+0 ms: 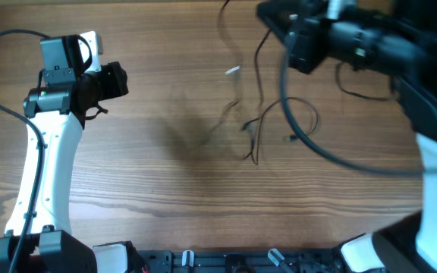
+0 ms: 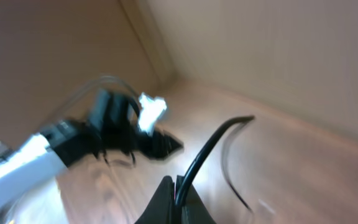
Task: Untangle cables
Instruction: 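Grasp a black cable with the right gripper and drag it up-right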
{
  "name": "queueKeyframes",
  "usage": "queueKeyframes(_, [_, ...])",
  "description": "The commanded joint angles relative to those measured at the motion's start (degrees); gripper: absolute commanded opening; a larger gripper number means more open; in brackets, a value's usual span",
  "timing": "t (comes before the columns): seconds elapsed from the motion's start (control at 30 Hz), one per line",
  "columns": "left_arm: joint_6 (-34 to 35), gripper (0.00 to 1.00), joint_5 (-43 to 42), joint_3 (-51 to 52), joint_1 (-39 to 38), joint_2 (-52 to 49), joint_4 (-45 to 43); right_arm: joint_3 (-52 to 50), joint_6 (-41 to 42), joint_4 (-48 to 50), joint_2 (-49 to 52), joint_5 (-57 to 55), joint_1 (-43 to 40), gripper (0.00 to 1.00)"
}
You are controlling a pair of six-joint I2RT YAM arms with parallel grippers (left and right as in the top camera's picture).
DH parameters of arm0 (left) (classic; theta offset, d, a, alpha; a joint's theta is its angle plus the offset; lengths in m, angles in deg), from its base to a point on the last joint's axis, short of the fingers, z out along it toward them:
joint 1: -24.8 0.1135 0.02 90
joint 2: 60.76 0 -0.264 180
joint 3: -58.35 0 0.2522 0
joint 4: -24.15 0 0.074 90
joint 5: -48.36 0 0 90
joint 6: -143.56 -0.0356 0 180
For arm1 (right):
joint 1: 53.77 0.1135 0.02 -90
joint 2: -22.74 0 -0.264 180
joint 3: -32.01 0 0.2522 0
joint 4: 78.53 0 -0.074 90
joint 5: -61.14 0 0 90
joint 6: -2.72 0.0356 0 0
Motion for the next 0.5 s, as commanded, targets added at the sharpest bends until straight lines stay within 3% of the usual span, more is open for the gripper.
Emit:
queueKeyframes(0.0, [0.07,0.58,-1.09,-0.24,0.26,-0.17,0.0,0.02,-0.04,-7.82,4.9,-15.69,-0.04,0.05])
queueKeyframes(0.1, [0.09,0.59,-1.09,-0.24,0.26,-0.17,0.0,0.02,12.15,-16.24,6.97,-50.93,-0.04,0.05])
queueKeyframes(0.17, [0.09,0.58,-1.09,-0.24,0.26,-0.17,0.02,0.02,16.83,-19.34,7.04,-64.57,-0.04,0.04])
queueKeyframes(0.33, [0.09,0.58,-1.11,-0.24,0.26,-0.17,-0.02,0.02,12.57,-19.67,6.97,-60.57,-0.04,0.05])
queueKeyframes(0.43, [0.07,0.58,-1.09,-0.24,0.26,-0.17,0.26,0.04,16.92,-16.17,5.55,-63.73,0.02,0.04])
queueKeyframes(0.47, [0.07,0.58,-1.09,-0.24,0.26,-0.17,0.46,0.04,12.09,-13.97,5.29,-57.99,0.0,0.04])
